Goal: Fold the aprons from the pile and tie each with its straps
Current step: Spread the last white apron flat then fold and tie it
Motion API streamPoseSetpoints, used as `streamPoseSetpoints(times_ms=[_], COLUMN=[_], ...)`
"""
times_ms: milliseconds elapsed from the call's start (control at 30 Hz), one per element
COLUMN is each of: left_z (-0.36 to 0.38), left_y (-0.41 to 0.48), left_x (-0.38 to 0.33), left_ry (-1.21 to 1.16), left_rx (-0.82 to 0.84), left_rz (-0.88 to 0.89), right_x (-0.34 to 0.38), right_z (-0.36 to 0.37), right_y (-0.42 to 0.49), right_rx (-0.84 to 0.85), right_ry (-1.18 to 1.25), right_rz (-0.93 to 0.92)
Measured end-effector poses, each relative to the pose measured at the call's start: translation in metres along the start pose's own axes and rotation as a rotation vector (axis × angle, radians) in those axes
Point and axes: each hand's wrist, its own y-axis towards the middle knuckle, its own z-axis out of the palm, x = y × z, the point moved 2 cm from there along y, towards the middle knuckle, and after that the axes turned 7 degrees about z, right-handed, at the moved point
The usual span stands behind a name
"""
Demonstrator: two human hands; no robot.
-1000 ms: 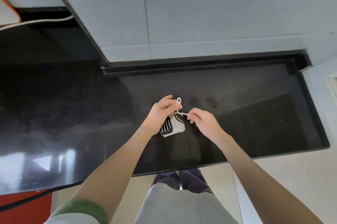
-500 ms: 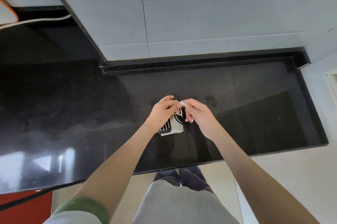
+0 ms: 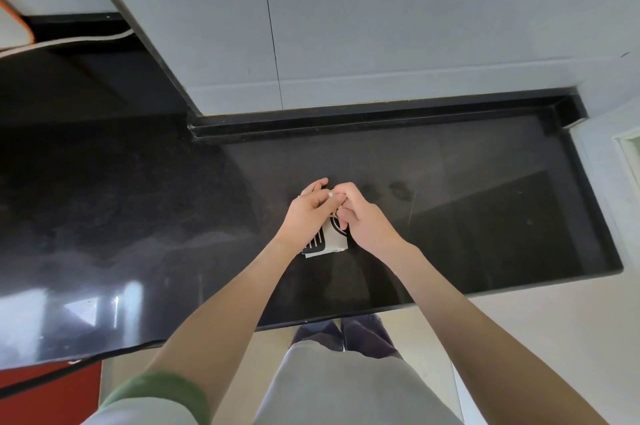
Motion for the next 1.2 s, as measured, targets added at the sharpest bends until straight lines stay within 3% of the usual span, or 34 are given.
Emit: streamPoseSetpoints(times_ms=[167, 367, 667, 967, 1067, 1200], left_z=[-0.002, -0.004, -0.008, -0.011, -0.012, -0.009], left_y=[0.001, 0.000, 0.000, 0.005, 0.004, 0.003], left_x=[0.002, -0.003, -0.001, 0.005, 0.003, -0.001], left_ry=[-0.086, -0.184, -0.217, -0.314, -0.275, -0.052], left_rx=[0.002, -0.042, 0.018, 0.123, 0.170, 0.117], left_rz=[0.009, -0.009, -0.001, 0.007, 0.042, 0.033], right_x=[0.000, -0.010, -0.014, -0.011, -0.012, -0.012], right_z=[0.001, 0.002, 0.005, 0.006, 0.007, 0.009], right_y=[0.001, 0.004, 0.000, 0.008, 0.008, 0.005], right_rx=[-0.041, -0.018, 0.010, 0.062, 0.035, -0.002], right_ry=[0.152, 0.151, 0.512, 0.732, 0.767, 0.764], right_rz=[0.084, 0.222, 0.210, 0.331, 0.400, 0.460])
